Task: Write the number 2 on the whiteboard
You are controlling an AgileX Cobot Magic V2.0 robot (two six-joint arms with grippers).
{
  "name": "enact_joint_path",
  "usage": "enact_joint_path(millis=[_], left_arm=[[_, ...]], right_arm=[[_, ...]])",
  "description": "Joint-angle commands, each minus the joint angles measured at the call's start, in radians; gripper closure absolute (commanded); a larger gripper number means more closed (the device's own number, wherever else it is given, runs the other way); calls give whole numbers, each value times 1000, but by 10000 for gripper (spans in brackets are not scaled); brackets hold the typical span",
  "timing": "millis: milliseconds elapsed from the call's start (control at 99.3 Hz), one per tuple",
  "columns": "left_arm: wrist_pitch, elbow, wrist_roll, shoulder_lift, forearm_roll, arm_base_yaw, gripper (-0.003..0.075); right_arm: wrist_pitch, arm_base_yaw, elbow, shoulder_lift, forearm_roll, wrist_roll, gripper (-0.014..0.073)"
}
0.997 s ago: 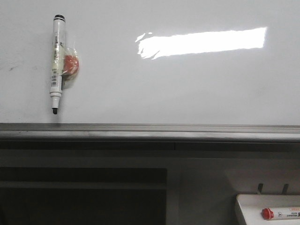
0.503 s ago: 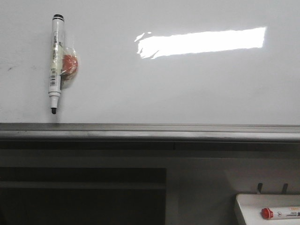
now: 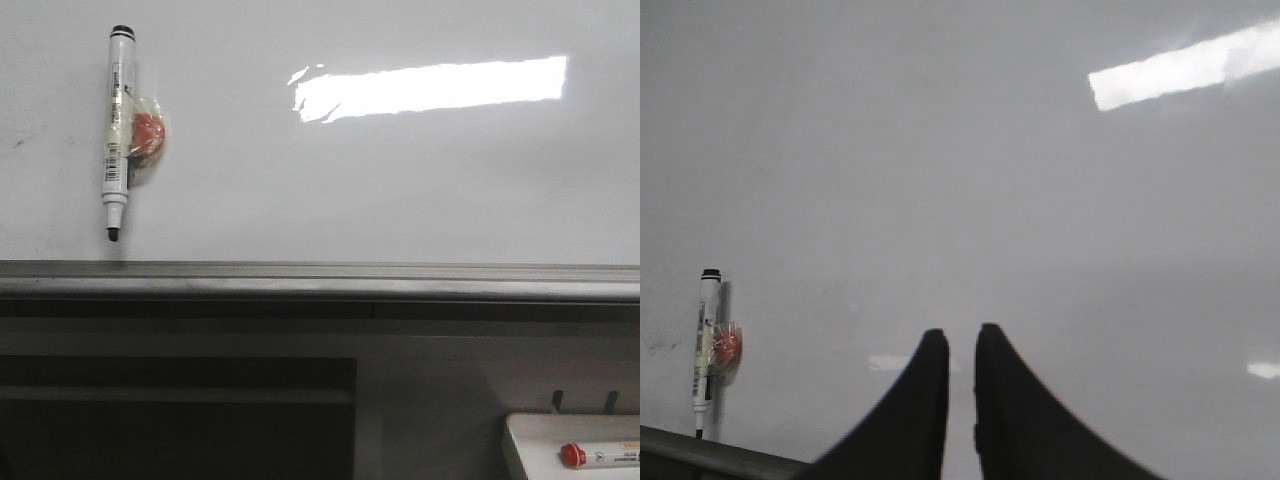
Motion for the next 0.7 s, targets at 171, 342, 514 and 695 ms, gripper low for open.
enact_joint_path(millis=[171,342,514,695], left_arm=[[-14,-66,40,270,-122,-155,240],[-77,-66,39,417,-198,-301,346],[-257,-66,39,539,-198,-443,346],[-437,-66,39,662,-198,-521,367]], right_arm=[[-15,0,-110,191,12,-32,268],[-4,0,-110,208,36,-32,267],[9,0,-110,208,39,-32,268],[68,0,-110,208,40,-32,267]])
